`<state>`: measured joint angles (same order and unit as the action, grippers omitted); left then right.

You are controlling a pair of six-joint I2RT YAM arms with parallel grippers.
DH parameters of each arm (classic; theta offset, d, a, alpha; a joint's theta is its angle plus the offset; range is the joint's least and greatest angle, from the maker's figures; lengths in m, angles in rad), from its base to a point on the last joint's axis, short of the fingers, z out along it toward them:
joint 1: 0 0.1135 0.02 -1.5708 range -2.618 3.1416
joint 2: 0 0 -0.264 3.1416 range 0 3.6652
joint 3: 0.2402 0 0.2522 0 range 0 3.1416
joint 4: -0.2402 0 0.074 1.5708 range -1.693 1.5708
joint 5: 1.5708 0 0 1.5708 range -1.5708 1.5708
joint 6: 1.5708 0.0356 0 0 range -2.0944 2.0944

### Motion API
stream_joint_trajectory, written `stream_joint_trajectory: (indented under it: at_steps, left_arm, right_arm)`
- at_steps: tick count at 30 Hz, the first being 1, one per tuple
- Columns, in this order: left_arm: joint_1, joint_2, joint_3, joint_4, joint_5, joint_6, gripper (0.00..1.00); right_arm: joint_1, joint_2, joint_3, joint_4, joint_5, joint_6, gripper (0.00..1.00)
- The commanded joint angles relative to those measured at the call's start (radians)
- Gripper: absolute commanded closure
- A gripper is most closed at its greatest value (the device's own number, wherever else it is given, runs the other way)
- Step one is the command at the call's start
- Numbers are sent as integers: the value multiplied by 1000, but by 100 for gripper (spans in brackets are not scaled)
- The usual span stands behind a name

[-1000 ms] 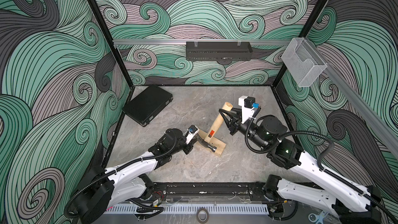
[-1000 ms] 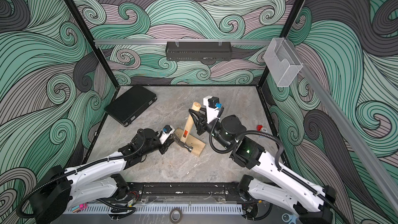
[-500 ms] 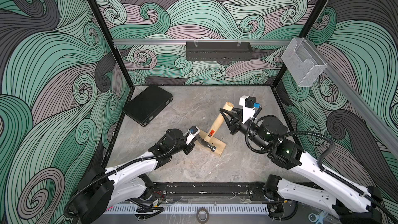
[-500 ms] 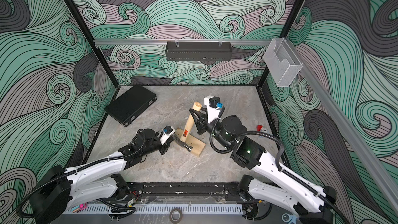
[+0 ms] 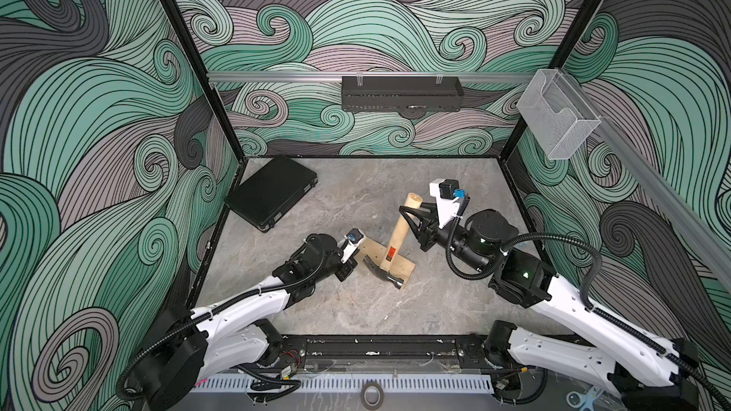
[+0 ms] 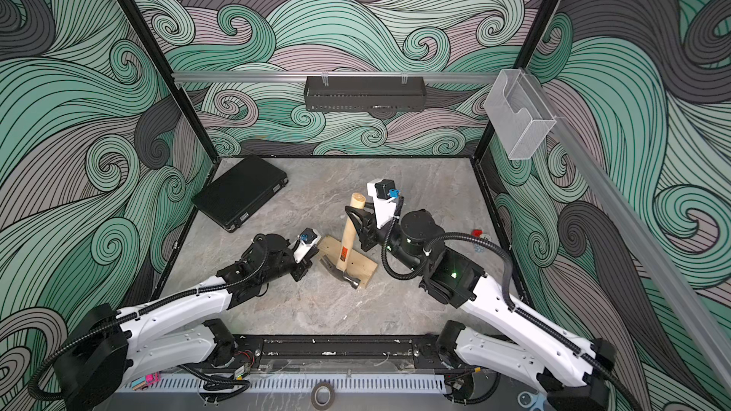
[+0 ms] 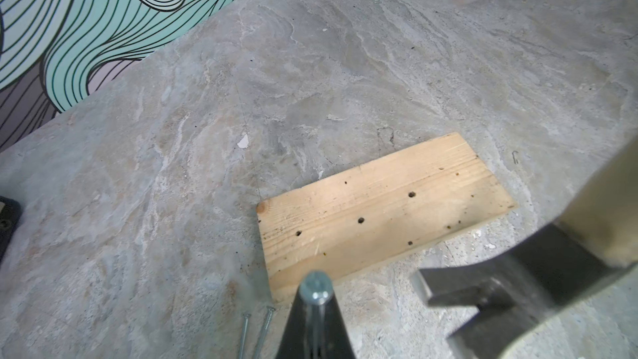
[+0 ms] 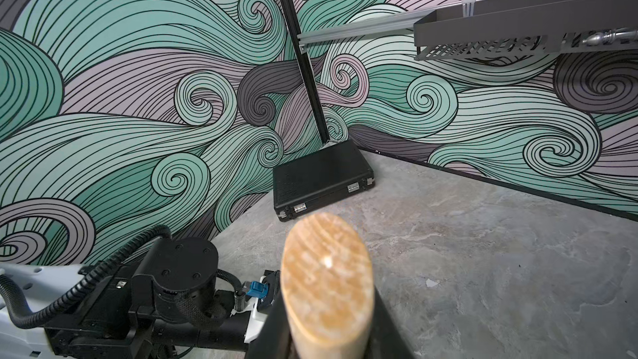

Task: Use a claw hammer to pull out a nail
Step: Pick up the nail with the hammer, then place the nail at the center of the board.

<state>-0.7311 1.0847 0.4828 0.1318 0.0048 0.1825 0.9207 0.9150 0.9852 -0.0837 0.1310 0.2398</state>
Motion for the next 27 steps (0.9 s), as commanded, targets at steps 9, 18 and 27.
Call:
stream_joint_trajectory:
  at_steps: [9,18,27]
  left_arm:
    - [65,165,265,-320,-141,-165,100]
    - [245,375,415,-526,-36,-253,100]
    - [317,513,480,-591,37,-307,98]
  right_arm:
    - [-3,-59,55,91,67,3,100]
    - [-4,-76,40,81,92,-6,100]
    - [-6,-75,30,75,106,-4,100]
